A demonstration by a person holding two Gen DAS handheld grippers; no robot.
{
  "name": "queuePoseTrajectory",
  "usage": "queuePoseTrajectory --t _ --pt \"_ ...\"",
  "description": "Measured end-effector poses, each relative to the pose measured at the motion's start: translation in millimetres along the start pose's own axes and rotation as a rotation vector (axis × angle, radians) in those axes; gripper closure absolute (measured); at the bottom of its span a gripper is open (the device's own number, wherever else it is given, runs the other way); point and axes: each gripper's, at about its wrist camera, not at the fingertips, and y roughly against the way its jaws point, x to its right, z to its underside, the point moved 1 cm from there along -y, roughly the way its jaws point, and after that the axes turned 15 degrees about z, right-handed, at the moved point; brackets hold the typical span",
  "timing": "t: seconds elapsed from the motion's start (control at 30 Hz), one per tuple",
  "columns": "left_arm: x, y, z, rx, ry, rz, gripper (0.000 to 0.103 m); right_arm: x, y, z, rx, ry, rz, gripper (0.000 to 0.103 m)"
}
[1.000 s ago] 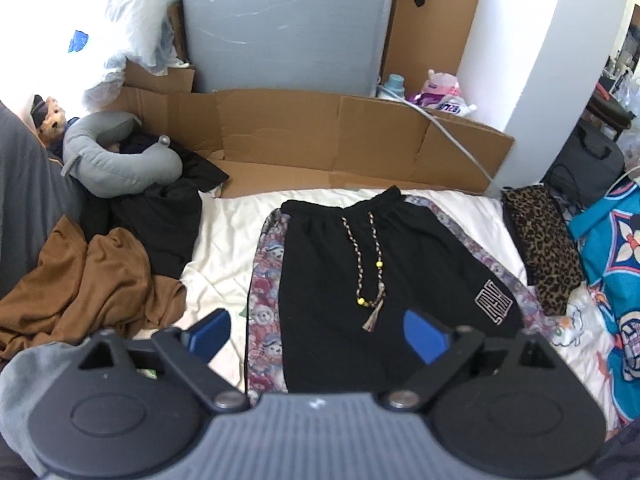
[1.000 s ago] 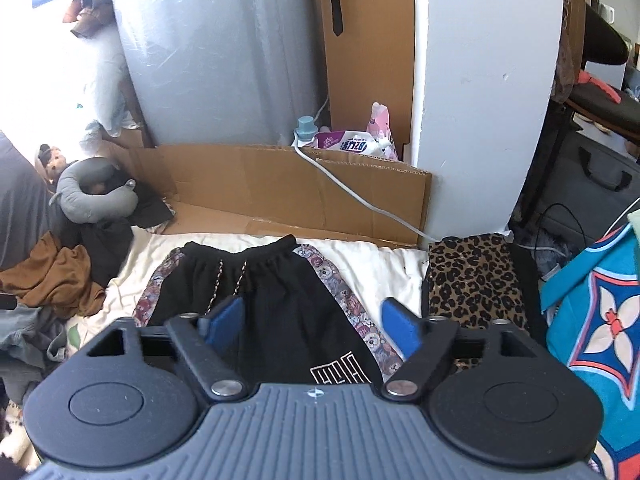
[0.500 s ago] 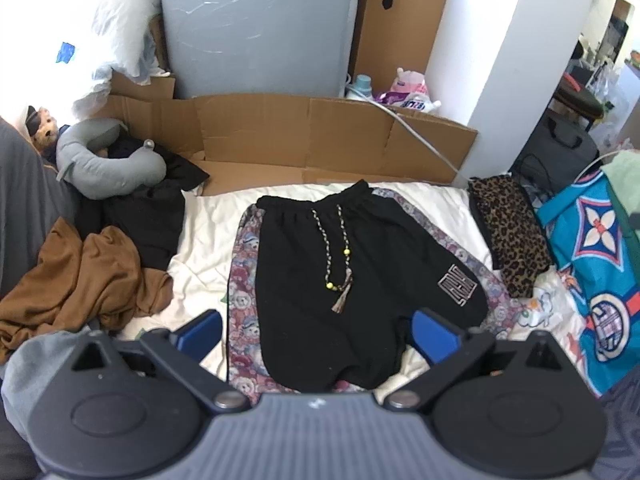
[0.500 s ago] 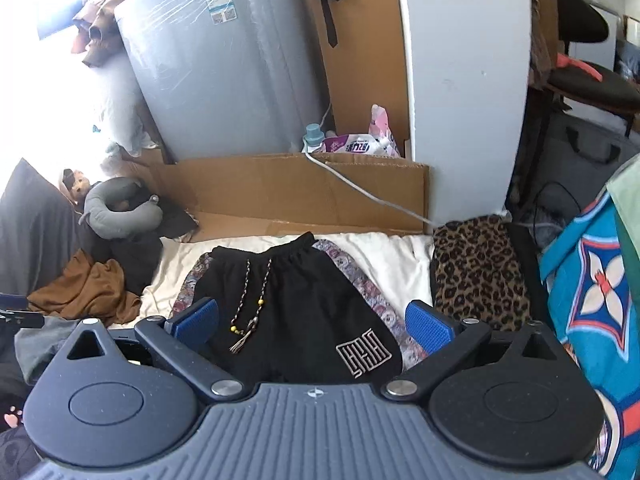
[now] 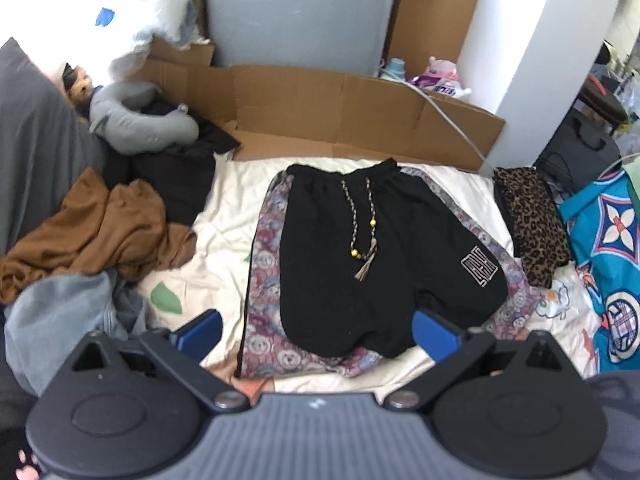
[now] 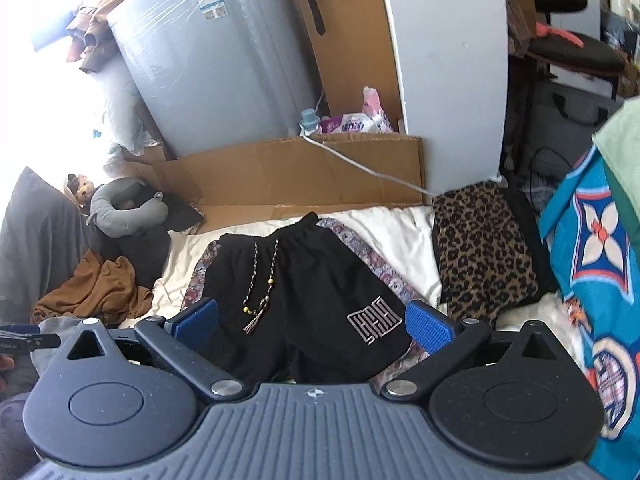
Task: Fold clothes
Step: 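Move both open grippers over the shorts toward the leg hems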
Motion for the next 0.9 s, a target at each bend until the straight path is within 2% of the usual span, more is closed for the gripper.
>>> queuePoseTrajectory --t 0.23,0.53,0.9 --pt "-22 -1 12 0.009 0.068 -0.003 0.001 -16 -7 27 -0.025 -0.059 -0.01 0.001" --pt "-46 -9 26 -0.011 0.091 0.025 0.001 -38 -23 51 -0.04 -0.105 -0.022 0.001" --pt "-72 -30 46 -0.03 0.125 0.034 0.001 -54 -49 80 -0.087 -0.096 0.01 0.001"
